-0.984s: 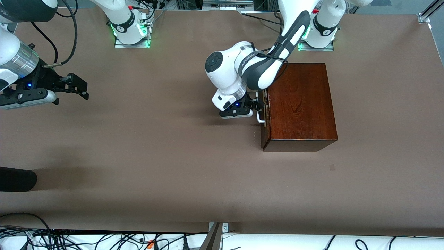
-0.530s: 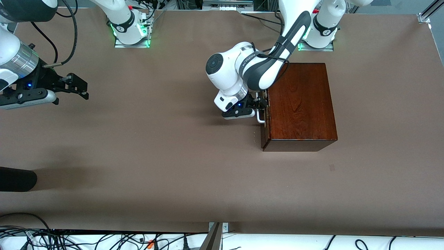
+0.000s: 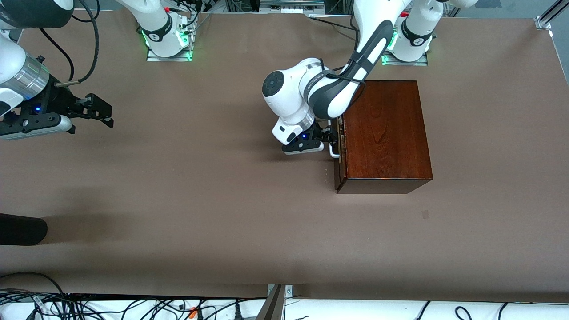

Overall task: Open drawer, take yellow block, close drawer
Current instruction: 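Grasp the white drawer handle with the left gripper, then pull the drawer out of the box with the left gripper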

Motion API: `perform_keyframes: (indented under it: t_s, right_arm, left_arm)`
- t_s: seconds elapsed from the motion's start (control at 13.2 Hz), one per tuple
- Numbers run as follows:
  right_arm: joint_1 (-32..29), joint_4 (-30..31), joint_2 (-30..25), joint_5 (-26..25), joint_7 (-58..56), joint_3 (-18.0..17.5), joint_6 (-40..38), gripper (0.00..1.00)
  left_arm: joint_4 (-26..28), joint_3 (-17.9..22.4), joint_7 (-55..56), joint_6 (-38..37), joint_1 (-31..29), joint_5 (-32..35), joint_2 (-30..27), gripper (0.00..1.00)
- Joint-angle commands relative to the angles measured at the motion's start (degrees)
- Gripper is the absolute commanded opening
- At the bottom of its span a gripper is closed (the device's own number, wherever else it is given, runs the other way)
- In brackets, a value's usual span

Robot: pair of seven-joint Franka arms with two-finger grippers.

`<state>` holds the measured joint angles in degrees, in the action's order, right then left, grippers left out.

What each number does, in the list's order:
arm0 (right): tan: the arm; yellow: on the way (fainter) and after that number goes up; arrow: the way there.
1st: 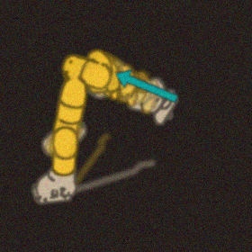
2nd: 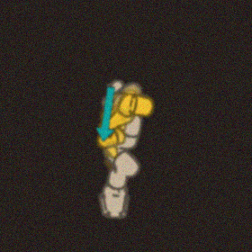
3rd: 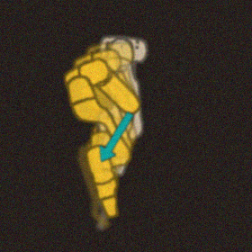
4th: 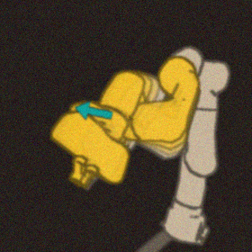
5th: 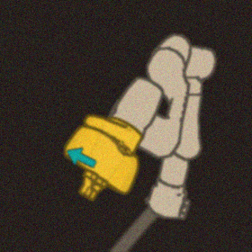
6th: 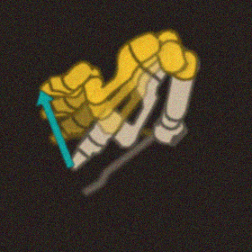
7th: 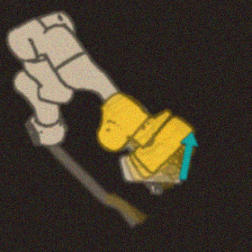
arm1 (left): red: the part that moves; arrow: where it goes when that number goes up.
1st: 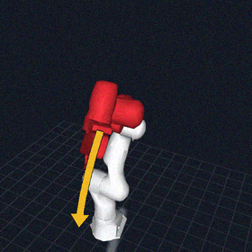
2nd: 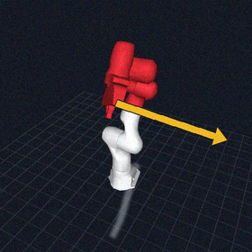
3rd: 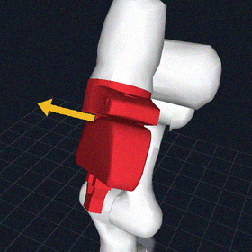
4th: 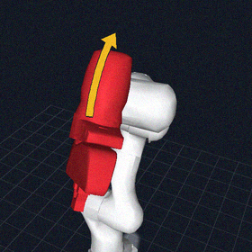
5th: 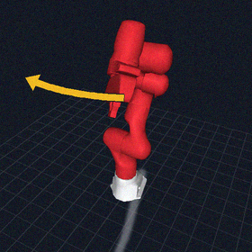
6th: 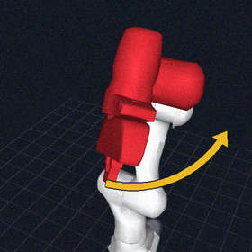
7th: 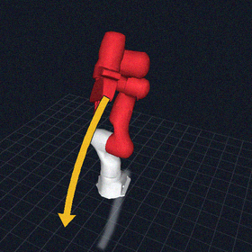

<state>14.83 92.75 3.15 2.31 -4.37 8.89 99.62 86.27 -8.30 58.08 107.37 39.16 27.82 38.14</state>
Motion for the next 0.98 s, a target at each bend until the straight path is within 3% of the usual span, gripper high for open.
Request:
perform_keyframes:
  t_s: [0.0, 0.23, 0.68, 0.91]
  right_arm:
    - [-0.6, 0.9, -1.0, 0.1, -0.4, -0.3, 0.3, 1.00]
    - [-0.6, 0.9, -1.0, 0.1, -0.4, -0.3, 0.3, 1.00]
    - [-0.6, 0.9, -1.0, 0.1, -0.4, -0.3, 0.3, 1.00]
    - [-0.6, 0.9, -0.9, 0.1, -0.4, -0.3, 0.3, 1.00]
  left_arm:
    - [-2.1, -0.4, 1.5, 0.5, 0.4, -1.7, 1.3, 1.00]
    - [-2.2, -0.4, 1.5, 5.0, 0.0, -10.0, 1.4, 1.00]
    - [-2.9, -0.4, 1.6, 12.8, 0.4, -16.2, 1.7, 1.00]
    - [-6.3, -0.4, 1.6, 12.9, 0.5, -18.8, 3.0, 1.00]
